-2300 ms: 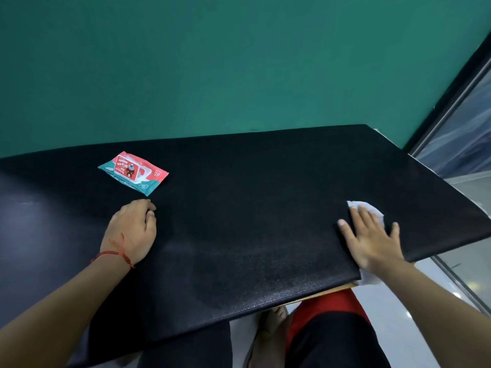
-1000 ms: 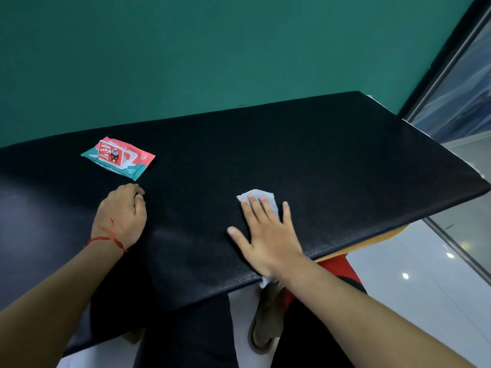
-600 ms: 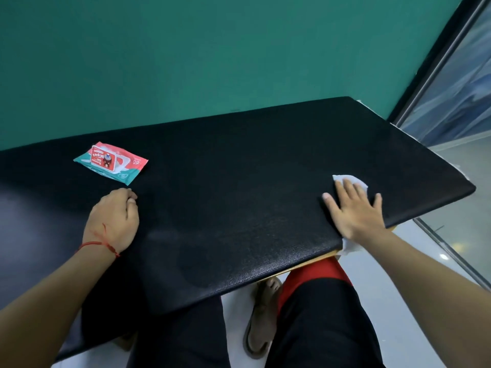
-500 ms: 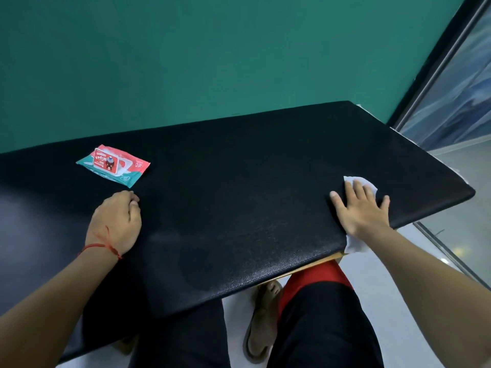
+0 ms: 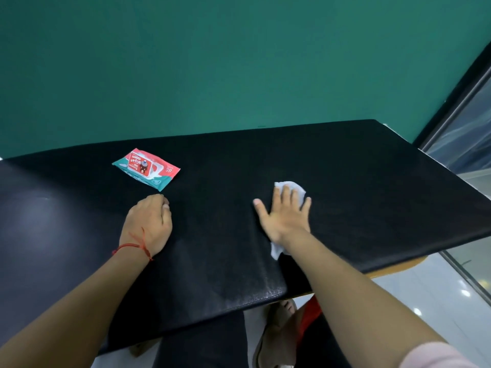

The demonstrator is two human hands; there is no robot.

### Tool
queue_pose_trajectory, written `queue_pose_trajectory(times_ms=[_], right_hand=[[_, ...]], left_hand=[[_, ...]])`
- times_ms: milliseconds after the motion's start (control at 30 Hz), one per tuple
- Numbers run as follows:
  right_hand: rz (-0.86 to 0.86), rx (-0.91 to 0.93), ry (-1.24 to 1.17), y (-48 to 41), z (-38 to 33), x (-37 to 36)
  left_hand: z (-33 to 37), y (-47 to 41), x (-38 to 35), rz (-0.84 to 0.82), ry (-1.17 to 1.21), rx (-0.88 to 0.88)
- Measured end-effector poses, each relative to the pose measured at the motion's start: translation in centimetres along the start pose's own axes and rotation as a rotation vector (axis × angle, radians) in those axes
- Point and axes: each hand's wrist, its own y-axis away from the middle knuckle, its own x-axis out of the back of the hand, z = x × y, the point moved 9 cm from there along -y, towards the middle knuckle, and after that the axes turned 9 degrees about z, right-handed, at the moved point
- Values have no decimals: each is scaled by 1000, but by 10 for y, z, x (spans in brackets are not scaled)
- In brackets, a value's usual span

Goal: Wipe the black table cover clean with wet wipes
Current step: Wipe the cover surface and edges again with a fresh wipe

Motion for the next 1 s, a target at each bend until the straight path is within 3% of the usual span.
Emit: queue_pose_trajectory(times_ms=[267,533,800,1000], right_hand=[[-11,344,-71,40,-183,-26],[-37,507,-120,54,-216,-36],[-125,482,-184,77,-209,-29],[-389,209,-620,56,-190,0]], left_hand=[[-12,-1,-6,-11,57,42],[-26,0,-1,-7,243,174],[-17,17,7,-106,225,65],[5,66,37,-50,181,-76]])
